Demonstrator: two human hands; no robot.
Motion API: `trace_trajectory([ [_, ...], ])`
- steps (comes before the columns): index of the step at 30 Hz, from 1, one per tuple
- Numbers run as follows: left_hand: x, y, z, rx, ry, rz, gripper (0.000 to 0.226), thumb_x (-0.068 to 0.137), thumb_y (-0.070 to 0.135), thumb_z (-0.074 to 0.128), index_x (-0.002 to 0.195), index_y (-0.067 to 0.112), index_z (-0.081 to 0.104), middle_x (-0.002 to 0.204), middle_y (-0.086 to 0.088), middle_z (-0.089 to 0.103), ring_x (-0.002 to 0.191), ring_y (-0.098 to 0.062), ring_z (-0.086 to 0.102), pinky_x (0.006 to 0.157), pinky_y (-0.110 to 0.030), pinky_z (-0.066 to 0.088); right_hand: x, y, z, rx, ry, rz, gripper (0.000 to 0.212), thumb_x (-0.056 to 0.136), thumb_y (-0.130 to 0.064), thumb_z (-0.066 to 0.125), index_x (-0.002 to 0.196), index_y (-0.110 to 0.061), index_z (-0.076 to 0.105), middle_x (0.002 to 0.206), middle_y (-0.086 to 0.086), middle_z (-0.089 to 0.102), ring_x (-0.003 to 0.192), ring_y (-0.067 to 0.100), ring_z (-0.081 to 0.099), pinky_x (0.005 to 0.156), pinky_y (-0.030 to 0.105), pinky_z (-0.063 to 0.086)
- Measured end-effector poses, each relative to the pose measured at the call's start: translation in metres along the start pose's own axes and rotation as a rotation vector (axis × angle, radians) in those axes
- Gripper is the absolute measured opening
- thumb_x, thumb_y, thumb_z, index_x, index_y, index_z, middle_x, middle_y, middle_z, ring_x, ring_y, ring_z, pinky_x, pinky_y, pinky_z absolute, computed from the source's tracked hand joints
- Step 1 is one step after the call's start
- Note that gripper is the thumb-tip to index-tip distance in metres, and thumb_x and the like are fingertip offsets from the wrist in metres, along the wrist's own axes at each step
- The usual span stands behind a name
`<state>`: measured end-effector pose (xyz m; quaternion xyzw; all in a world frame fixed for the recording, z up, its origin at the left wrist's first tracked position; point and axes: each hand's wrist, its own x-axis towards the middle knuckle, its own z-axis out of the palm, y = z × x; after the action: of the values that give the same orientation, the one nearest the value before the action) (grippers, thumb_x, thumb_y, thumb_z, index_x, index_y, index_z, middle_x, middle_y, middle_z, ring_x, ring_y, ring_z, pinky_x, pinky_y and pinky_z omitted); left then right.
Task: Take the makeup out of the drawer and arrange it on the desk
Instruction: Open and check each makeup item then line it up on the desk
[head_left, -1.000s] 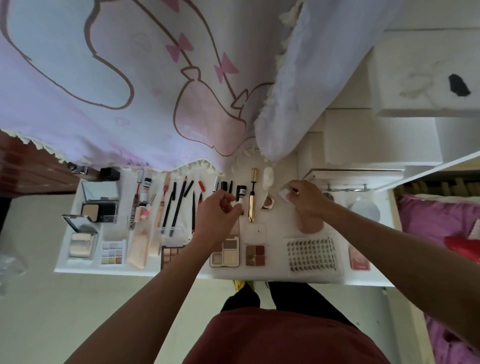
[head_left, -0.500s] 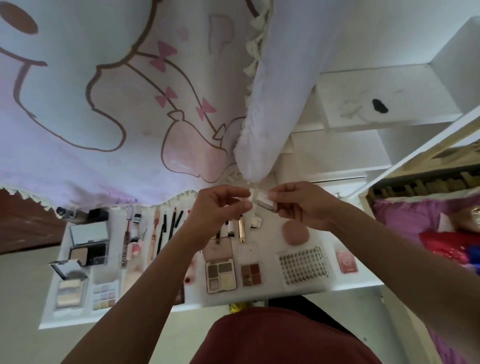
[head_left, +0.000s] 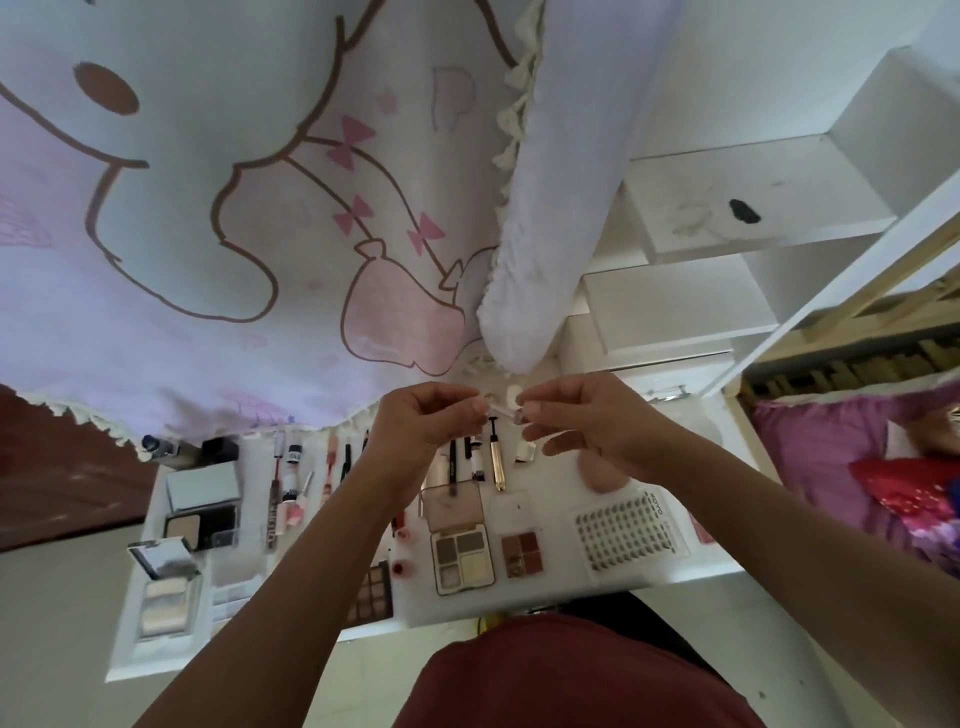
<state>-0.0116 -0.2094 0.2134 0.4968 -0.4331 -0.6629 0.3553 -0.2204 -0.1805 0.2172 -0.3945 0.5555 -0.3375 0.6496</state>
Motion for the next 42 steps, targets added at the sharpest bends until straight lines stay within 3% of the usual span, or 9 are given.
trace_trajectory([
  [2,-0.002,0.002,-0.001,0.003,0.003,-0.005,0.035,0.062,0.022,0.077,0.091,0.002,0.071,0.083,-0.015,0.072,0.082,-0.029,0.069,0.078,-0.031,0.056,-0.003,0.001,0.004,-0.136,0.029,-0.075,0.029,0.083,-0.016,0.075,0.109,-0.004,0.071,0.092,0.009,0.076,0.087,0.02,0.073,0.073,0.029,0.059],
  [8,-0.009,0.005,0.003,0.02,-0.018,0.0,0.031,0.062,0.021,0.077,0.088,0.005,0.073,0.087,-0.019,0.073,0.086,-0.032,0.07,0.084,-0.035,0.057,-0.01,0.001,0.013,-0.187,0.077,-0.163,0.016,0.082,-0.012,0.076,0.096,-0.006,0.077,0.08,0.009,0.076,0.079,0.022,0.072,0.073,0.031,0.06],
  [11,-0.011,0.005,0.002,0.013,-0.02,-0.009,0.031,0.061,0.021,0.078,0.088,0.006,0.073,0.085,-0.016,0.073,0.086,-0.03,0.07,0.083,-0.033,0.057,-0.013,0.0,0.014,-0.175,0.064,-0.151,0.021,0.076,-0.016,0.079,0.095,-0.006,0.078,0.083,0.013,0.075,0.083,0.029,0.071,0.079,0.038,0.058],
  [15,-0.015,0.005,0.002,0.012,-0.016,-0.009,0.036,0.059,0.023,0.079,0.091,0.005,0.073,0.088,-0.016,0.073,0.089,-0.031,0.07,0.085,-0.033,0.055,-0.018,-0.003,0.014,-0.144,0.041,-0.133,0.034,0.066,-0.024,0.081,0.095,-0.005,0.078,0.085,0.013,0.076,0.081,0.023,0.07,0.084,0.038,0.057],
  [22,-0.021,0.001,0.002,-0.029,-0.036,0.003,0.033,0.058,0.019,0.078,0.089,0.007,0.073,0.084,-0.014,0.073,0.083,-0.025,0.07,0.082,-0.03,0.055,-0.022,0.001,0.012,-0.116,0.014,-0.106,0.031,0.071,-0.017,0.08,0.098,-0.001,0.077,0.088,0.016,0.075,0.083,0.022,0.069,0.087,0.039,0.056],
  [26,-0.022,-0.003,0.002,-0.045,-0.046,-0.009,0.034,0.06,0.015,0.077,0.093,0.005,0.072,0.09,-0.016,0.074,0.088,-0.027,0.071,0.082,-0.029,0.056,-0.022,0.003,0.008,-0.121,0.001,-0.107,0.024,0.078,-0.013,0.077,0.099,-0.001,0.076,0.091,0.016,0.075,0.084,0.023,0.07,0.085,0.035,0.058],
  [32,-0.018,-0.015,-0.003,-0.016,-0.073,-0.034,0.035,0.067,0.005,0.076,0.101,-0.003,0.07,0.095,-0.016,0.073,0.094,-0.029,0.07,0.091,-0.034,0.055,-0.019,0.009,0.002,-0.174,0.041,-0.141,0.019,0.088,-0.014,0.069,0.1,-0.001,0.075,0.086,0.016,0.075,0.081,0.023,0.073,0.07,0.024,0.058],
  [39,-0.006,-0.036,0.003,0.124,-0.065,-0.074,0.02,0.072,-0.008,0.075,0.09,0.0,0.072,0.088,-0.018,0.074,0.081,-0.029,0.072,0.078,-0.032,0.059,-0.008,0.023,-0.017,-0.092,0.157,-0.09,0.015,0.09,-0.009,0.067,0.097,0.002,0.074,0.091,0.015,0.075,0.079,0.022,0.073,0.069,0.026,0.059],
  [42,0.001,-0.052,0.013,0.21,-0.035,-0.079,0.018,0.074,-0.011,0.073,0.089,0.0,0.07,0.083,-0.018,0.072,0.068,-0.02,0.07,0.067,-0.025,0.059,0.002,0.033,-0.026,-0.078,0.176,-0.013,0.016,0.091,-0.012,0.067,0.098,0.002,0.073,0.091,0.013,0.076,0.08,0.023,0.073,0.074,0.03,0.06],
])
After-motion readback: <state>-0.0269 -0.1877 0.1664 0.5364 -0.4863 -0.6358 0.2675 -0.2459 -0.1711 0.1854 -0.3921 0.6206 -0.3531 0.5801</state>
